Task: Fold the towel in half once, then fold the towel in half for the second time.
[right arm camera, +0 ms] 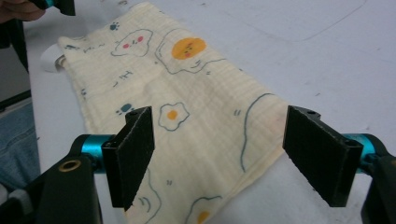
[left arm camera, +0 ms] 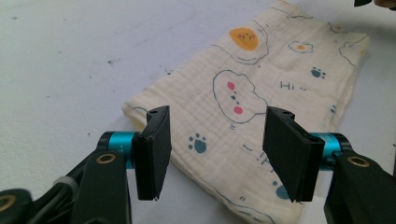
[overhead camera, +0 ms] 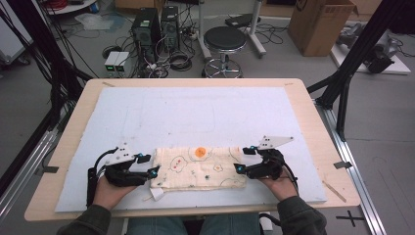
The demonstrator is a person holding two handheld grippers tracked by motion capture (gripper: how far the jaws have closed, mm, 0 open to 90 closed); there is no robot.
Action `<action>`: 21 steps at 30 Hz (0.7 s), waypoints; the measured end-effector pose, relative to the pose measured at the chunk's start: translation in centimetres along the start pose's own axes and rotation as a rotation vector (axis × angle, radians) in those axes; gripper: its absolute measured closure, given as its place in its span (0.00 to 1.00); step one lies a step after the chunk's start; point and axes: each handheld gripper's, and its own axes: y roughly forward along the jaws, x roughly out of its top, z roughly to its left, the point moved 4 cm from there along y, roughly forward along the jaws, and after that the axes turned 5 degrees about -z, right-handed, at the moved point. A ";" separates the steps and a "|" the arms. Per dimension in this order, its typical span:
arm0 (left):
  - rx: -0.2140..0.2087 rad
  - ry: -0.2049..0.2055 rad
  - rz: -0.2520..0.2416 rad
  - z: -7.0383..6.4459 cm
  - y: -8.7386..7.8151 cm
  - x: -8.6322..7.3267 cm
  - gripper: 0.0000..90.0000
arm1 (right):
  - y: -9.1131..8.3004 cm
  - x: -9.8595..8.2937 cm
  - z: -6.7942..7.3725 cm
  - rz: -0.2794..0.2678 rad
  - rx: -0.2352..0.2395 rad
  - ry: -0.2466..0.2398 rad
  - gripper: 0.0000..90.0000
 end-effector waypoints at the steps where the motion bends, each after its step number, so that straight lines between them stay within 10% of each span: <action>1: 0.008 -0.002 -0.002 0.1 0.0 0.1 0.46 | 0.0 0.1 -0.2 -0.004 -0.004 -0.001 0.26; 21: 0.054 -0.001 -0.017 1.3 0.1 0.7 0.44 | 0.9 1.1 -1.1 0.004 -0.004 -0.006 0.26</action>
